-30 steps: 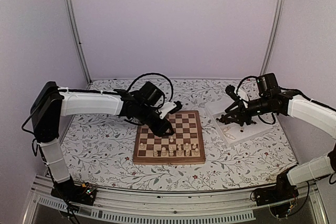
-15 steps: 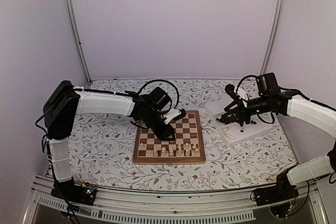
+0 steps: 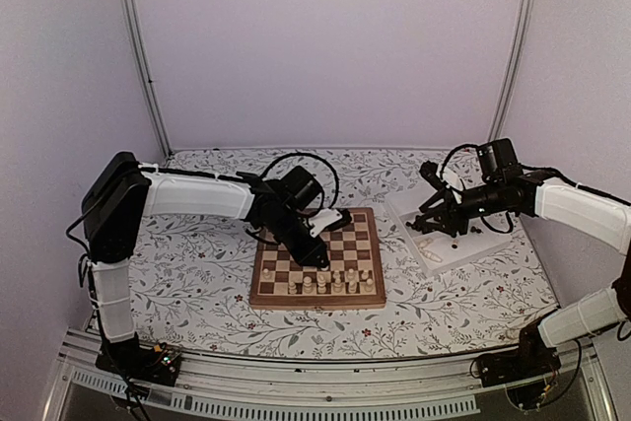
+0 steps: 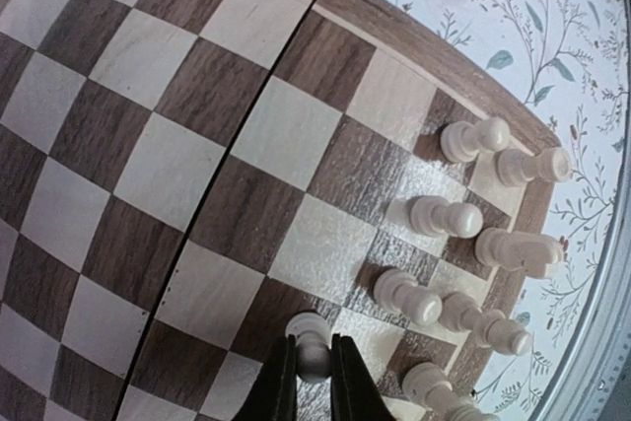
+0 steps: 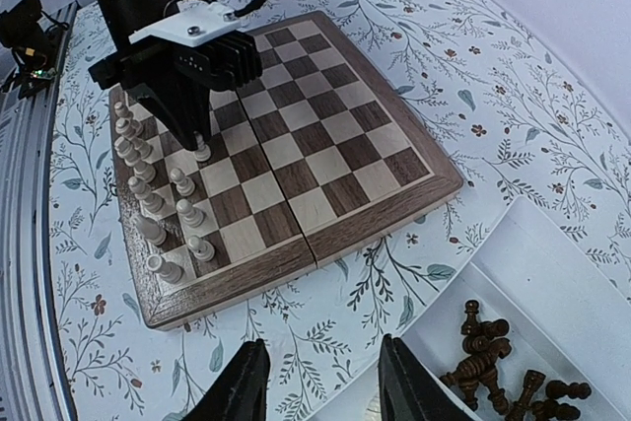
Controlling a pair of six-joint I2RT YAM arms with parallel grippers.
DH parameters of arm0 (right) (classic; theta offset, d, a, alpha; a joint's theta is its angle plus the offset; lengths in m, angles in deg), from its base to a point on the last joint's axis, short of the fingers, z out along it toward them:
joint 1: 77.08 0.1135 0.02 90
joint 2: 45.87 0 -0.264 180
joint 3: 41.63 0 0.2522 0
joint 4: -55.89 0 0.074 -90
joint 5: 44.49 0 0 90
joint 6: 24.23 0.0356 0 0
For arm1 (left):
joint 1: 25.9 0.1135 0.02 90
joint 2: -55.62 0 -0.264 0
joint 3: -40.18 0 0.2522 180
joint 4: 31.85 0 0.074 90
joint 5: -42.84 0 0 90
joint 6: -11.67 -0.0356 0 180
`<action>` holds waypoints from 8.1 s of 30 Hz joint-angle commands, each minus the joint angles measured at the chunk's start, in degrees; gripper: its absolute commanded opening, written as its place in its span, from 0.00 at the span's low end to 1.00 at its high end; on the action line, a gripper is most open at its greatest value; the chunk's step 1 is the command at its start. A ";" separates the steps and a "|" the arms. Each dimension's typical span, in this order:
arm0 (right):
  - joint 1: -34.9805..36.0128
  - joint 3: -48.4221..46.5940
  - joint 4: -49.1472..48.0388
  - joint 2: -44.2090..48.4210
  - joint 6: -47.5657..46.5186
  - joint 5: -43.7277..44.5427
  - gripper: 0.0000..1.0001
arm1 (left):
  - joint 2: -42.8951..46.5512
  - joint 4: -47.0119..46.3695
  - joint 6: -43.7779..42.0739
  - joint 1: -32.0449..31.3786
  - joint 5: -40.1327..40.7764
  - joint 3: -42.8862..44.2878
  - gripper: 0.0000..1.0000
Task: Set up the chess pieces on the board
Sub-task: Adjust the chess piece on the chessboard, then pick up the chess piece from the storage box, then place the chess piece on the chessboard.
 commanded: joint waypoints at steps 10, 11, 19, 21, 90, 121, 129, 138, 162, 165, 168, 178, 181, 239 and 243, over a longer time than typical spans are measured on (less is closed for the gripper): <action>-0.28 0.00 -0.94 -1.07 -0.30 -0.14 0.41 | 1.65 2.51 -1.11 -2.11 -2.23 -1.32 0.07; -0.30 0.00 -0.94 -1.07 -0.28 -0.13 0.41 | 1.58 2.64 -1.19 -2.16 -2.19 -1.32 0.07; -0.34 -0.07 -0.85 -0.98 -0.23 -0.14 0.41 | 1.86 3.81 -1.26 -2.71 -2.10 -1.73 0.06; -0.33 0.00 -0.86 -1.07 -0.28 -0.14 0.42 | 1.81 3.86 -1.25 -2.74 -2.12 -1.93 0.06; -10.12 -7.13 11.43 -20.45 7.98 31.92 0.38 | 19.30 -11.97 -6.01 0.96 14.42 -7.96 0.42; -11.50 -6.26 12.08 -23.89 10.05 31.57 0.35 | 17.08 -10.06 -5.98 0.95 13.23 -7.07 0.42; -12.20 -6.28 12.18 -24.59 10.38 30.97 0.25 | 16.38 -9.13 -5.88 0.96 13.17 -6.56 0.42; -13.98 -5.36 12.16 -23.36 10.40 30.89 0.27 | 16.38 -8.88 -5.57 0.96 13.01 -6.36 0.42; -12.36 -1.61 10.65 2.19 -2.92 2.20 0.06 | 15.26 -18.25 12.73 2.08 -1.29 0.13 0.43; -8.98 -3.01 10.88 4.31 -3.84 0.30 0.06 | 13.02 -26.81 19.65 1.37 -5.63 0.85 0.43; -5.59 -5.68 11.90 4.92 -3.97 -1.69 0.06 | 9.55 -32.98 24.13 -0.06 -7.55 3.45 0.43; 5.44 -12.81 13.09 2.14 -1.29 -2.72 0.07 | -0.59 -38.00 29.12 -4.60 -12.13 12.43 0.44; 6.76 -14.17 13.76 0.21 -1.03 -2.41 0.07 | -1.12 -38.61 29.15 -5.32 -14.30 12.99 0.44; 2.39 5.79 -0.60 7.20 -2.89 4.82 0.49 | 20.52 -6.38 4.52 -3.97 15.60 -4.87 0.09; 2.42 5.84 -0.54 5.09 -3.00 6.56 0.51 | 22.69 -3.87 3.57 -3.97 20.34 -10.65 0.09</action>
